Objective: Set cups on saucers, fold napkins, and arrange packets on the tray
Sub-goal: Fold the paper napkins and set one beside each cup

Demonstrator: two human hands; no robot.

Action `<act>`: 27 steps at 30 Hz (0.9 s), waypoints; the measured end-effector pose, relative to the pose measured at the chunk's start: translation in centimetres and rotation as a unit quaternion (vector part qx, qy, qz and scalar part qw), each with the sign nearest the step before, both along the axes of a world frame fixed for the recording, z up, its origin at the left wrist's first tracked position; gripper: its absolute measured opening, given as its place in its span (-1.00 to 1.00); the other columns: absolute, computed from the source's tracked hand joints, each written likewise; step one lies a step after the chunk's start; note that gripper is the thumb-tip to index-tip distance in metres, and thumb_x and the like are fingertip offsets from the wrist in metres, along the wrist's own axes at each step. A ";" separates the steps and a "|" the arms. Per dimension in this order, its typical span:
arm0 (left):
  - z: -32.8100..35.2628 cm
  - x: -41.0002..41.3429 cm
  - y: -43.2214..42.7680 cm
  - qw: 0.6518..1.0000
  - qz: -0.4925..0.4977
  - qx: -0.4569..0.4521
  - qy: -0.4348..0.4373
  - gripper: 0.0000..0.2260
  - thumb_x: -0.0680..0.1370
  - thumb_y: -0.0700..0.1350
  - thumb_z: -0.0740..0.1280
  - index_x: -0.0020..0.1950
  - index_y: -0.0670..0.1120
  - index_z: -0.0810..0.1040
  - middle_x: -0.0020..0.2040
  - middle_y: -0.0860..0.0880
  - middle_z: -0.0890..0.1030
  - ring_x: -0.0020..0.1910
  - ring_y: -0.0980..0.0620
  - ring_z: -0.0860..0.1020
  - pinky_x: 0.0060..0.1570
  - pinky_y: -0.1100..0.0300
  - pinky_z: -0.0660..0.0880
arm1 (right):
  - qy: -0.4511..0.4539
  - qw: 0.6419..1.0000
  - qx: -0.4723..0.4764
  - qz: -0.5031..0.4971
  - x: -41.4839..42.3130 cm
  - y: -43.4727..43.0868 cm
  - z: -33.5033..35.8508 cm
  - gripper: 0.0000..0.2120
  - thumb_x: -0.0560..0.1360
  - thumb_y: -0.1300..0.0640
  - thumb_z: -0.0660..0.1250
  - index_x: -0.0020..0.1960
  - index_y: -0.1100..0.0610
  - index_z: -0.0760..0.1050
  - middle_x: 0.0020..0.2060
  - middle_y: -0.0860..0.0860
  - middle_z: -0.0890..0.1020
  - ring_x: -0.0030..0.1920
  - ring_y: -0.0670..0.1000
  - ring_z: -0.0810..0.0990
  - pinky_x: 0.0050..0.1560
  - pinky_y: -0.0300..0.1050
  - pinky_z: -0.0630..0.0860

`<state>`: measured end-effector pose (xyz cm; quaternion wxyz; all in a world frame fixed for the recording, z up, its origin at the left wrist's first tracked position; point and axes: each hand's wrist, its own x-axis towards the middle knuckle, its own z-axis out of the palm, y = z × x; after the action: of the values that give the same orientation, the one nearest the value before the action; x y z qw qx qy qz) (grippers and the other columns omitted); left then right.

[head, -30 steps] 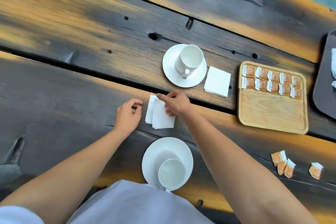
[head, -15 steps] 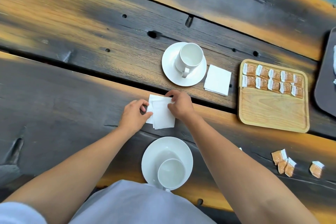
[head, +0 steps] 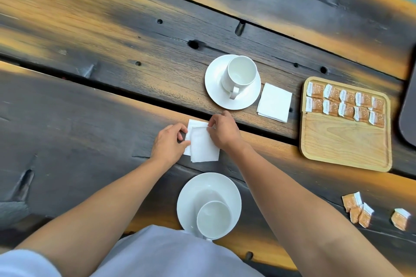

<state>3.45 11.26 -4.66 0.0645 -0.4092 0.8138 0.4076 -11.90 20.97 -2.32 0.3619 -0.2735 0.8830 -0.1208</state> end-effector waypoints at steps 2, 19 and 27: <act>-0.1 0.1 -0.1 1.000 -0.004 -0.005 0.000 -0.80 0.43 -0.18 0.48 -0.07 0.05 0.54 -0.23 0.05 0.50 -0.22 0.05 0.47 -0.31 0.27 0.29 | -0.012 1.000 -0.012 -0.025 0.0 -0.4 -0.1 -0.92 0.53 0.11 0.32 -0.04 0.09 0.57 0.06 0.10 0.45 0.06 0.13 0.52 0.14 0.01 0.49; 0.0 -0.5 -0.2 1.000 0.016 -0.006 -0.026 -0.86 0.49 -0.01 0.43 -0.18 0.03 0.49 -0.28 0.07 0.51 -0.24 0.06 0.48 -0.25 0.13 0.42 | 0.029 0.998 -0.027 -0.047 1.1 -0.8 0.7 -0.80 0.54 0.16 0.28 0.16 0.13 0.48 0.14 0.11 0.47 0.11 0.17 0.52 0.12 0.04 0.50; 0.4 -1.0 0.4 0.997 -0.003 -0.053 -0.053 -0.88 0.50 -0.04 0.39 -0.17 0.00 0.47 -0.23 0.05 0.50 -0.19 -0.04 0.51 -0.22 0.09 0.43 | 0.076 0.979 -0.020 0.187 4.8 3.0 -0.6 -0.35 0.59 0.06 0.23 0.57 0.22 0.06 0.57 0.17 0.10 0.57 0.19 0.11 0.52 0.05 0.18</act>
<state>2.43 11.68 -4.26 0.0864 -0.4309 0.8309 0.3412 -7.10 23.92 -2.89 0.3041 -0.4493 0.8387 -0.0474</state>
